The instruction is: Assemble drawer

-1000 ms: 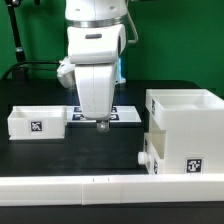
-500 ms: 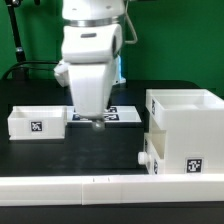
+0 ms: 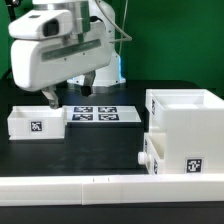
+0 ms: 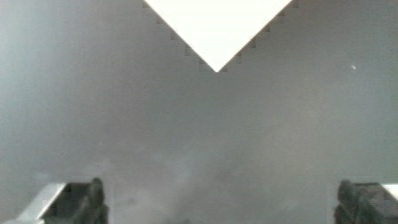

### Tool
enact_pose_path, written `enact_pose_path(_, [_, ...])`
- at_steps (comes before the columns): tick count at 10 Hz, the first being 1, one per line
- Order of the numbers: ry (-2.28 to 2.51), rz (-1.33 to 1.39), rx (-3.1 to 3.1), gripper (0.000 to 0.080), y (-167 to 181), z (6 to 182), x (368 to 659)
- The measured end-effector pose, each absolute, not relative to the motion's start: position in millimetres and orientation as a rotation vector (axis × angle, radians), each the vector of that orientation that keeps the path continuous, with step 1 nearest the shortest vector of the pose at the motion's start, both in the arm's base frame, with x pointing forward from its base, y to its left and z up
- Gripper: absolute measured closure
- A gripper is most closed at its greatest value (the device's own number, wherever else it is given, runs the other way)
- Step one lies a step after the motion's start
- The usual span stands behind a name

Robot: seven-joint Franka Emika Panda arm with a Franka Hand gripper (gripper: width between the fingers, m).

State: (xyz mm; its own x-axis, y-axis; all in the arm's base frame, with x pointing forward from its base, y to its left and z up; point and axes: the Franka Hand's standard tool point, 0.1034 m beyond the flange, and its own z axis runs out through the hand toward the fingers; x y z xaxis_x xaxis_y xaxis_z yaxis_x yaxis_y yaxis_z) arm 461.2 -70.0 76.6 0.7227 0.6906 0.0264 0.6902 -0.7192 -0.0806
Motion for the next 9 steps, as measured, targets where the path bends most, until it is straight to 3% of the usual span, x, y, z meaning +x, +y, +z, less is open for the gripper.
enact_pose_path(4, [-0.718,0.019,-2.974,0.0150,-69,74.5,461])
enact_pose_path(9, [-0.034,0.048,-3.095,0.0150,-83,51.7,419])
